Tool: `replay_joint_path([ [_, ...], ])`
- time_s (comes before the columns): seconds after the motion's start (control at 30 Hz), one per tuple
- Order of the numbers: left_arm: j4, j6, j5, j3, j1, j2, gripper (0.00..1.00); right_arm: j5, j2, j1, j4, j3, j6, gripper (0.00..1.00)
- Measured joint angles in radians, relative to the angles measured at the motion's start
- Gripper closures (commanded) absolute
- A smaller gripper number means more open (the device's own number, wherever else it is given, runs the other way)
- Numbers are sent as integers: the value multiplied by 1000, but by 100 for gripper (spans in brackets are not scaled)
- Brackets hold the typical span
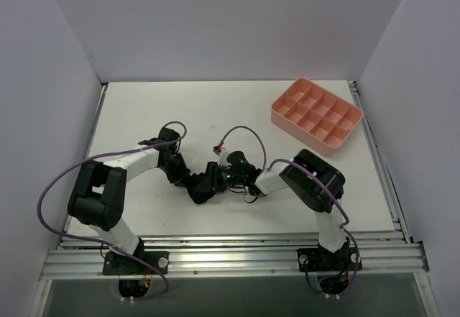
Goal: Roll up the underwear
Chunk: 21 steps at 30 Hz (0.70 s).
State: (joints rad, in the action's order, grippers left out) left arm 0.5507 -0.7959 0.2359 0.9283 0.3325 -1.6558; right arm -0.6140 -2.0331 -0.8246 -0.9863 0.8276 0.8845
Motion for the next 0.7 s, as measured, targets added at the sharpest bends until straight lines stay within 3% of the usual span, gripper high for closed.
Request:
replay_joint_path([
  [0.3,80,33,43,83,2,-79,96,217,131,-77,462,129,-259,55],
  [0.7,158,67,49,145,11,-129,98,389,146,-177,630,212,-415,53],
])
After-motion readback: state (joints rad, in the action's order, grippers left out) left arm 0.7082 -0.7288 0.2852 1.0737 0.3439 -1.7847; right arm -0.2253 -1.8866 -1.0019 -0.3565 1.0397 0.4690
